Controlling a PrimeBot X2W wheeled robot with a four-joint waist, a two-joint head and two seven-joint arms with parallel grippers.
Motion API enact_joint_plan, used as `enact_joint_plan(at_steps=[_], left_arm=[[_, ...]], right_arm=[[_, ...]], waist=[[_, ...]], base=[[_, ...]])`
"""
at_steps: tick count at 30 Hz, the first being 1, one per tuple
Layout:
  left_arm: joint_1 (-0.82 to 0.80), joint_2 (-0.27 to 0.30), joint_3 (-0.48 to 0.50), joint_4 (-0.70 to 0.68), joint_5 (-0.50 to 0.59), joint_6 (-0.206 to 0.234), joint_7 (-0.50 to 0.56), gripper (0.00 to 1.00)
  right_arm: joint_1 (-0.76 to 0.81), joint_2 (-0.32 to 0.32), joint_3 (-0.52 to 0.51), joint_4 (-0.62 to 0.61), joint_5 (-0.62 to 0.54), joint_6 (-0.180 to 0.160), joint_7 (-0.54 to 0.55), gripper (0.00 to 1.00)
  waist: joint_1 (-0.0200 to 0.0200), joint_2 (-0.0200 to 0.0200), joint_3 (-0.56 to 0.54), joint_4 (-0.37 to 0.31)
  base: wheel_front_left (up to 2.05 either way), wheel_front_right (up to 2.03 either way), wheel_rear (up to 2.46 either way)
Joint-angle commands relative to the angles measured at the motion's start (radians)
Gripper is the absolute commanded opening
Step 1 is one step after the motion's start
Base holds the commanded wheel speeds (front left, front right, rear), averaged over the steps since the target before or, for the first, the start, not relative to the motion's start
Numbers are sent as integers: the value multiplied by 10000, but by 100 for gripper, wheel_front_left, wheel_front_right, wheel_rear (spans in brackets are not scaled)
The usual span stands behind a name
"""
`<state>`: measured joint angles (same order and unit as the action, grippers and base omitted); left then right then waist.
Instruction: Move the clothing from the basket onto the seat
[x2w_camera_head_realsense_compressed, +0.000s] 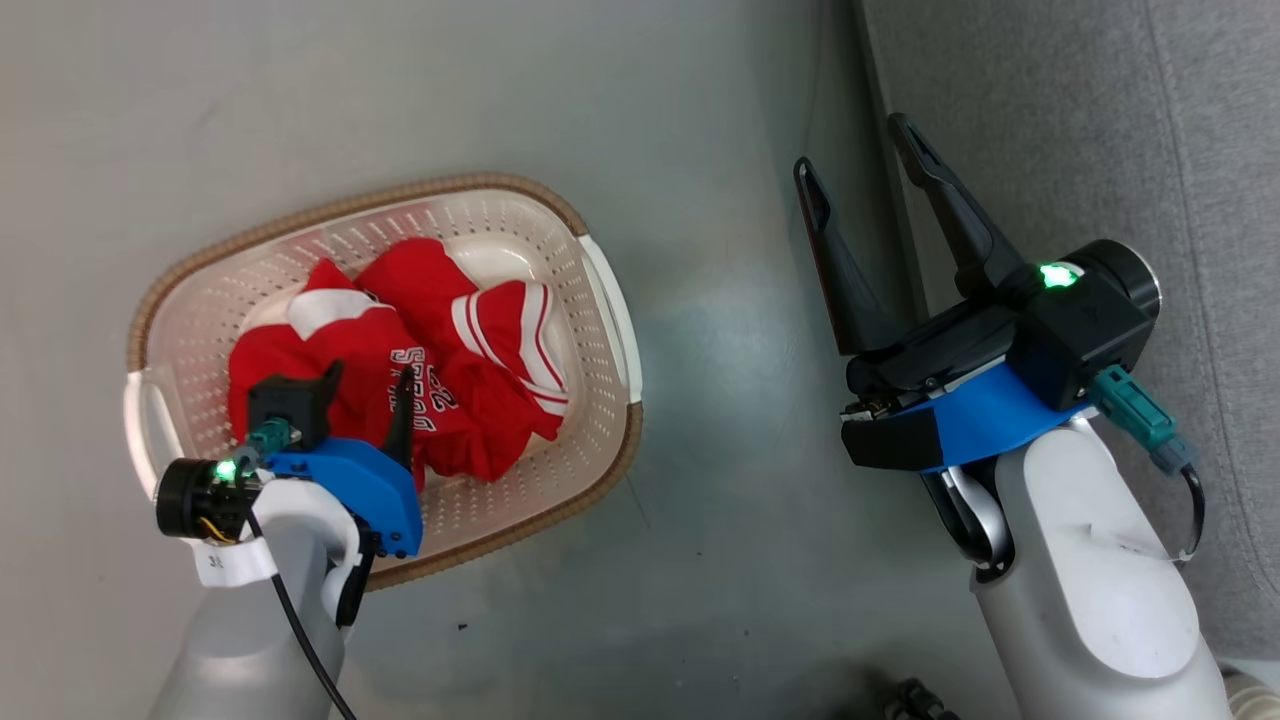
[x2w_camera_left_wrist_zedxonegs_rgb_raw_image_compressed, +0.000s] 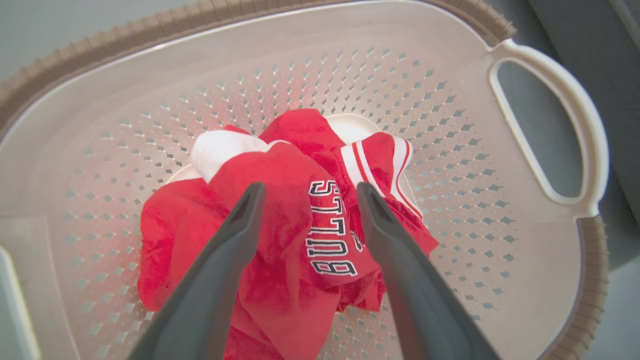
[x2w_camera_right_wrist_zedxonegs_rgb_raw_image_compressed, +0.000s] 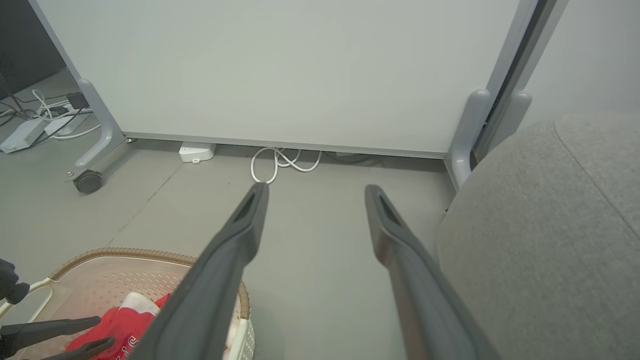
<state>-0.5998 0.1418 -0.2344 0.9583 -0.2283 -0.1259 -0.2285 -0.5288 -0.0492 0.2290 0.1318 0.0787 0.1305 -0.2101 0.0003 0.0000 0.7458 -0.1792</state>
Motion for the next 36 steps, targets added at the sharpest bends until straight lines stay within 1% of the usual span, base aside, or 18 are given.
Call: enact_joint_plan(at_steps=[1, 11, 15, 19, 20, 21, 22, 36], left_arm=[[-312, 85, 12, 214, -103, -61, 42, 100], [-1083, 97, 116, 1915, -536, 20, 688, 100], [-1284, 22, 218, 2350, -731, 121, 802, 100], [-1515, -24, 261, 2614, -877, 112, 916, 100], [-1558, -30, 251, 2663, -881, 106, 941, 93], [-1611, -31, 221, 2710, -877, 102, 967, 52], [-1668, -37, 186, 2749, -870, 99, 987, 0], [-1936, -22, -90, 3008, -1046, -1, 842, 0]], right_arm=[[-176, -24, 24, 12, 40, 3, -86, 100], [-431, -24, 114, -35, 258, 5, -327, 100], [-451, -24, 121, -11, 325, 5, -387, 100], [-422, -24, 137, 58, 400, 5, -430, 100], [-423, -24, 134, 66, 417, 5, -446, 100], [-426, -24, 132, 72, 425, 5, -460, 100], [-430, -24, 134, 85, 438, 5, -471, 100], [-552, -24, 184, 296, 497, 5, -530, 100]], waist=[[-3, 0, 393, -138], [-3, 0, 1167, -243], [-3, 0, 1384, -296], [-3, 0, 1516, -346], [-3, 0, 1542, -357], [-3, 0, 1565, -369], [-3, 0, 1581, -379], [-3, 0, 1462, -382]], base=[[0, 0, 0], [0, 0, 0], [0, 0, 0], [0, 0, 0], [0, 0, 0], [0, 0, 0], [0, 0, 0], [0, 0, 0]])
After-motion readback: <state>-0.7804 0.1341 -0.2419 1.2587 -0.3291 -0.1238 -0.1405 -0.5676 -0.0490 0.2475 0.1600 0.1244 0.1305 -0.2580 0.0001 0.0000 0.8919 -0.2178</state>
